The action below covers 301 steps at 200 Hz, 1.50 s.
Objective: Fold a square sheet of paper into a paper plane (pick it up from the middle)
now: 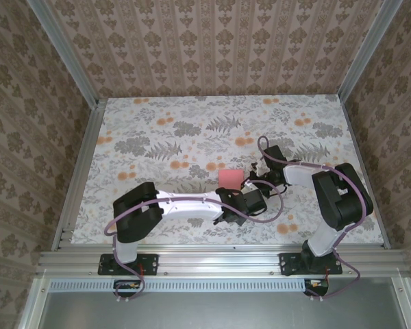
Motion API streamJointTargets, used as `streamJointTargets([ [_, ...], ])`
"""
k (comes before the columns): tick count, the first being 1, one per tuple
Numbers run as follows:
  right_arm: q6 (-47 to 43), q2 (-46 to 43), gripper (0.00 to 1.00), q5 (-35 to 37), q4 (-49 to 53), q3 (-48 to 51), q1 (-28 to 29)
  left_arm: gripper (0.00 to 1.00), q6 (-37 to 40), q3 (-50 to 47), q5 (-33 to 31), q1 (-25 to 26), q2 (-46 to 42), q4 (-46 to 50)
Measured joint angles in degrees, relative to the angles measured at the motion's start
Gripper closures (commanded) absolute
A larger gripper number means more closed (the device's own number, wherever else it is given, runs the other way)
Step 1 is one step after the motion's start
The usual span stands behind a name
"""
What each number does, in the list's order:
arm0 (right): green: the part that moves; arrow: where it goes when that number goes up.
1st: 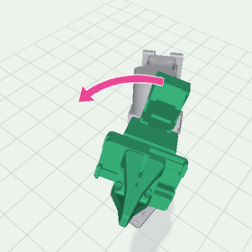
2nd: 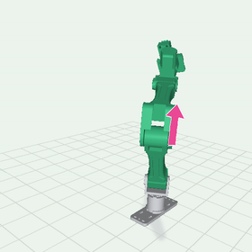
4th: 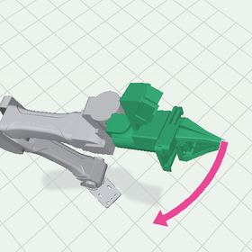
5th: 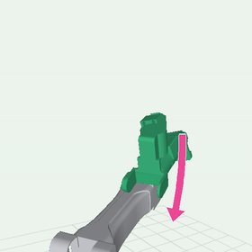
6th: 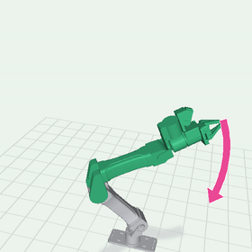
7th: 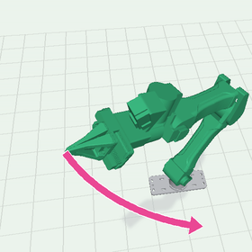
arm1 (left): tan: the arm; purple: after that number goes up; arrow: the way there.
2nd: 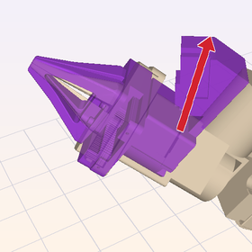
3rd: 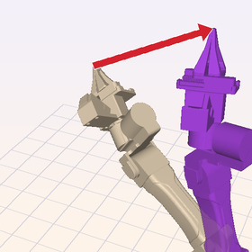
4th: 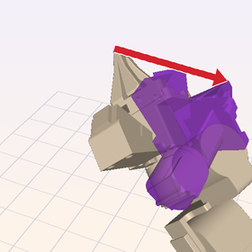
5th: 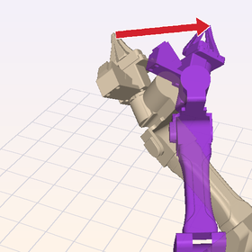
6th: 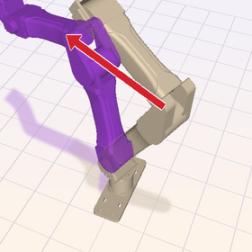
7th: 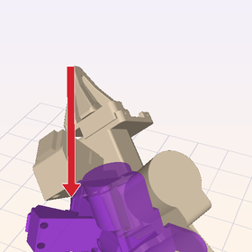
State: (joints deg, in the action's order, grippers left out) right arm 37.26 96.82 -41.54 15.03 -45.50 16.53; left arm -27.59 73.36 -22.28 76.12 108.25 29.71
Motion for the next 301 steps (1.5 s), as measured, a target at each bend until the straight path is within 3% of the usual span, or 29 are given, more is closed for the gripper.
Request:
streamJointTargets([
  [58,-3.2,-3.5,0.77,3.7,4.9,-4.2,-1.6,1.0,-0.9,-8.2,5.8,-2.1,-5.9,-5.9],
  [102,-4.7,-3.7,0.9,3.4,5.0,-8.0,-1.4,1.0,-1.1,-10.6,10.8,-4.6,-7.8,-9.9],
  [219,-15.4,13.3,0.93,3.7,11.5,-18.4,2.2,1.0,-1.2,-13.4,21.1,-10.3,-9.3,-13.7],
  [301,-25.2,16.3,0.94,5.6,18.1,-22.4,2.5,0.98,-1.2,-14.2,31.1,-17.6,-10.5,-15.9],
])
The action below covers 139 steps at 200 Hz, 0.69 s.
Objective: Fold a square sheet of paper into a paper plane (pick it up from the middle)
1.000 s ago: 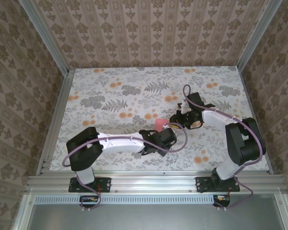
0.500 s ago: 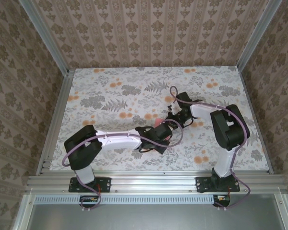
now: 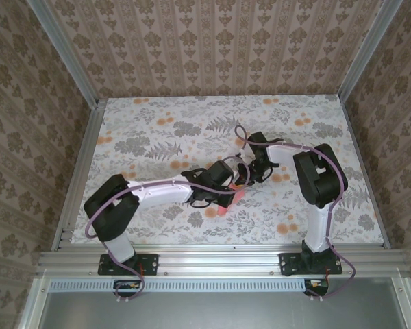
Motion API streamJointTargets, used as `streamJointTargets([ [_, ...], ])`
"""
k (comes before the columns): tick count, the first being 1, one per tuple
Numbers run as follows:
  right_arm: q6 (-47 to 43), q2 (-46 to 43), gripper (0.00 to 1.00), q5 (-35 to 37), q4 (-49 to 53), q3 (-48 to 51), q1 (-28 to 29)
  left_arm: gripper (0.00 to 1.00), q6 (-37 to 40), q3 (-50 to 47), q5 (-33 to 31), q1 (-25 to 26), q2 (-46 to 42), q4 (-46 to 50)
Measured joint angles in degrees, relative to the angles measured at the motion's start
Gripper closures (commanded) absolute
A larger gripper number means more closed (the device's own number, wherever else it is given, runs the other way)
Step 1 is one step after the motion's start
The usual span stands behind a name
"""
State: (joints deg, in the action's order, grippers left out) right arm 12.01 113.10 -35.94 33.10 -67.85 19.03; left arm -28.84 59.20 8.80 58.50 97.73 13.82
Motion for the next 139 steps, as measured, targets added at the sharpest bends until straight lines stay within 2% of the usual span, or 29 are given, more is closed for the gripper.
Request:
streamJointTargets([
  [61,-3.1,0.3,0.94,0.0,1.6,-0.6,0.3,0.98,1.1,0.0,4.0,-3.3,1.0,-0.2],
  [139,-4.1,0.5,0.94,0.0,2.2,-1.0,0.4,0.96,4.1,0.7,5.4,-5.7,3.8,-0.1],
])
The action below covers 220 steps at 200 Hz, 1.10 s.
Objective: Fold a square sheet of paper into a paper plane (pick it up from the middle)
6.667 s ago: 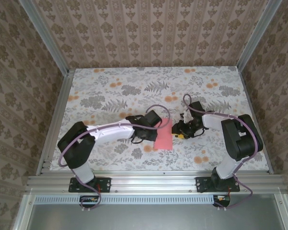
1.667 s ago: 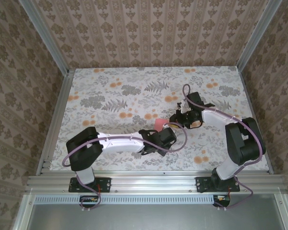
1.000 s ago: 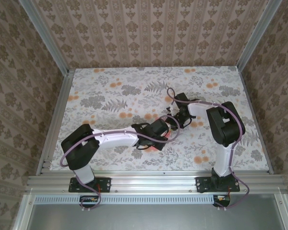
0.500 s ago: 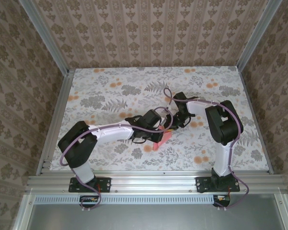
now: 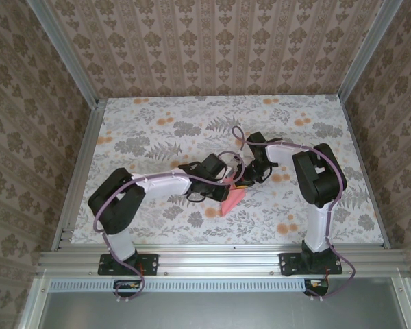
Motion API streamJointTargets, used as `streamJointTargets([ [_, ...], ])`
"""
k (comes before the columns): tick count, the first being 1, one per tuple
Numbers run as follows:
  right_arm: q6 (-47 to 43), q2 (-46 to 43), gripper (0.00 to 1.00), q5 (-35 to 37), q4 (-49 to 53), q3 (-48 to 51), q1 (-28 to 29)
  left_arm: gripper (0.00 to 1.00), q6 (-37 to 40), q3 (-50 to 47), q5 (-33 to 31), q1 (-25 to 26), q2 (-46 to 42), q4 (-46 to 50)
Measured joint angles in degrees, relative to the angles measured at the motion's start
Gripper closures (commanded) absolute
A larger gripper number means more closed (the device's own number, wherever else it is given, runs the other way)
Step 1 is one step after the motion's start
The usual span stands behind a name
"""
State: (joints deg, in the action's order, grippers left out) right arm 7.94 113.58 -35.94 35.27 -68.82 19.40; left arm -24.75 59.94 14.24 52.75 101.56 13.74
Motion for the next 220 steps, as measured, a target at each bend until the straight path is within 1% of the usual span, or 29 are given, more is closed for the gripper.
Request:
streamJointTargets([
  [79,-0.3,0.1,0.93,0.0,1.0,-0.5,0.0,0.95,1.5,2.0,1.4,0.0,1.7,0.0],
  [120,0.7,0.1,0.89,0.5,0.9,-0.6,0.0,0.94,1.4,2.0,2.1,-0.2,1.8,-0.1],
  [134,2.0,-0.3,0.86,0.8,0.7,-0.6,-0.2,0.94,1.2,1.9,2.2,-0.1,1.8,-0.3],
  [149,4.2,-2.2,0.81,0.9,0.1,-0.5,-0.7,0.94,1.2,1.7,2.3,-0.1,1.9,-0.5],
  [175,7.4,-8.9,0.79,1.1,-2.1,0.4,-2.8,0.94,1.0,1.7,2.3,0.0,2.2,-0.6],
  [198,9.8,-14.8,0.81,2.1,-3.6,1.8,-4.8,0.94,1.0,1.7,2.3,0.0,2.9,-0.9],
  [220,12.0,-18.4,0.87,2.6,-5.2,5.4,-5.5,0.94,1.0,1.7,2.3,0.0,3.5,-1.0],
])
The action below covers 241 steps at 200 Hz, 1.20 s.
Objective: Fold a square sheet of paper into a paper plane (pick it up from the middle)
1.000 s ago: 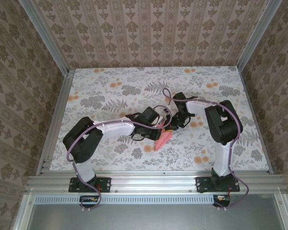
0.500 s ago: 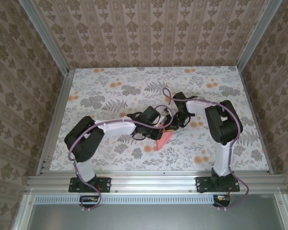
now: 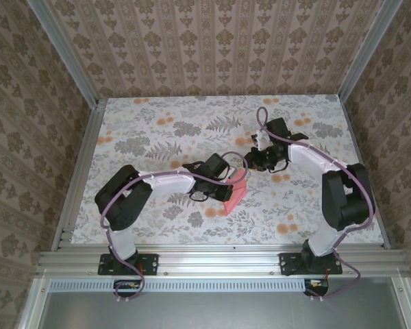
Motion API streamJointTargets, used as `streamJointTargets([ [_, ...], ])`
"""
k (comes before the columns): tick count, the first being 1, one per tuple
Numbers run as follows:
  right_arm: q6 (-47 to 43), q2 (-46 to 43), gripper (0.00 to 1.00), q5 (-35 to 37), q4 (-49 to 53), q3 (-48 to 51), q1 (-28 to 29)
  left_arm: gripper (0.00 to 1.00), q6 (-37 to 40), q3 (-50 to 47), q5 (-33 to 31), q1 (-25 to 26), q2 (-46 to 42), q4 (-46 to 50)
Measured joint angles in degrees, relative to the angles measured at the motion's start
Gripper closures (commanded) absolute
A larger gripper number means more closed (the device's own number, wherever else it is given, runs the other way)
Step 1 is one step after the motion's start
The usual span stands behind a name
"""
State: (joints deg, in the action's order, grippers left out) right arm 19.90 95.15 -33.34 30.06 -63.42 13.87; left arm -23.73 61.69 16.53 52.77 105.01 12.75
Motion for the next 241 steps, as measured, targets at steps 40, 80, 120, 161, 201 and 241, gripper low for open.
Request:
streamJointTargets([
  [40,2.9,-1.6,0.91,0.0,-1.2,8.2,0.2,0.94,0.2,0.0,0.0,0.0,0.2,0.0],
  [80,3.3,-1.6,0.9,0.0,-1.7,10.6,0.3,0.94,1.1,0.7,0.2,0.0,1.2,0.0],
  [120,3.3,0.7,0.9,-0.1,-2.6,7.9,0.3,0.94,1.5,1.0,0.2,0.0,2.0,0.1],
  [161,3.4,5.6,0.9,-0.6,-4.3,3.7,0.3,0.94,1.6,1.4,0.2,0.0,2.0,0.1],
  [201,3.5,6.2,0.9,-1.4,-4.4,3.6,0.4,0.94,1.6,1.4,0.2,-0.1,2.0,0.4],
  [241,3.7,6.2,0.89,-1.8,-4.7,4.9,0.5,0.94,1.9,1.4,0.2,-0.4,2.1,0.5],
])
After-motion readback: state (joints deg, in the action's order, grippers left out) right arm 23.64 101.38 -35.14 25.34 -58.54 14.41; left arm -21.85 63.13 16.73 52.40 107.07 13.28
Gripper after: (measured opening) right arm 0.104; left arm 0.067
